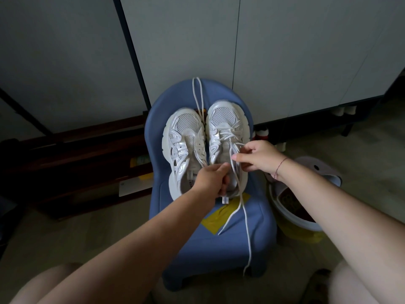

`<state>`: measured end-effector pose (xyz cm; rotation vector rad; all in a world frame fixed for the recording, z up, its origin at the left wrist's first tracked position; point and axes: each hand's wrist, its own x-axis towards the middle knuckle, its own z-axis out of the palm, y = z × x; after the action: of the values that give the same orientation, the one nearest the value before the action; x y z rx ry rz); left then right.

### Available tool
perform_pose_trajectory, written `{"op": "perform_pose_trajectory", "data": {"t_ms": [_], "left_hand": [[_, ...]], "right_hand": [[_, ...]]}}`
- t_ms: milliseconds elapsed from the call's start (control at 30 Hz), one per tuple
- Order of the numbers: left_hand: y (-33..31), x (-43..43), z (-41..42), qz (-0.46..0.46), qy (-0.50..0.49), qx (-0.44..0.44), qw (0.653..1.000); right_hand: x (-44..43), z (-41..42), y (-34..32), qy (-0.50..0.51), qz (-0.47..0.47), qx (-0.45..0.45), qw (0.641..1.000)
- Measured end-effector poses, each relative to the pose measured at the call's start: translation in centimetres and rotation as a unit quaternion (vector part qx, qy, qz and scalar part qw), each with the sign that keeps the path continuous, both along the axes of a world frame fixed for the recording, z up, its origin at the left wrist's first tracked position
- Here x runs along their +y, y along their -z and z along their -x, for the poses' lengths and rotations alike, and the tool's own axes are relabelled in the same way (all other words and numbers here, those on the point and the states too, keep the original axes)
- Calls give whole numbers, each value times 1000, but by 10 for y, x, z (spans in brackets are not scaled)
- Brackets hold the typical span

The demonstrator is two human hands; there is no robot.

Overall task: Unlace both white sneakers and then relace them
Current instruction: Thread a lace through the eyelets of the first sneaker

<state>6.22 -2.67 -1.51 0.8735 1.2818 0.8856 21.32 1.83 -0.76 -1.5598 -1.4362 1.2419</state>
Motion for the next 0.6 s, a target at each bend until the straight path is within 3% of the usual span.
{"op": "perform_pose_trajectory", "data": {"t_ms": [233,367,500,600], "left_hand": [[5,7,-20,55,-58,-75,994],[6,10,-23,29,-60,-57,996],[2,7,-6,10,123,73,990],[-3,-5,10,21,368,176,913]], "right_hand": [[-4,-9,-5,-25,14,45,999],[-4,-8,-4,-24,11,49,998],[-2,-9,-3,-22,8,34,999],[0,-9,-2,-22,7,24,999]]}}
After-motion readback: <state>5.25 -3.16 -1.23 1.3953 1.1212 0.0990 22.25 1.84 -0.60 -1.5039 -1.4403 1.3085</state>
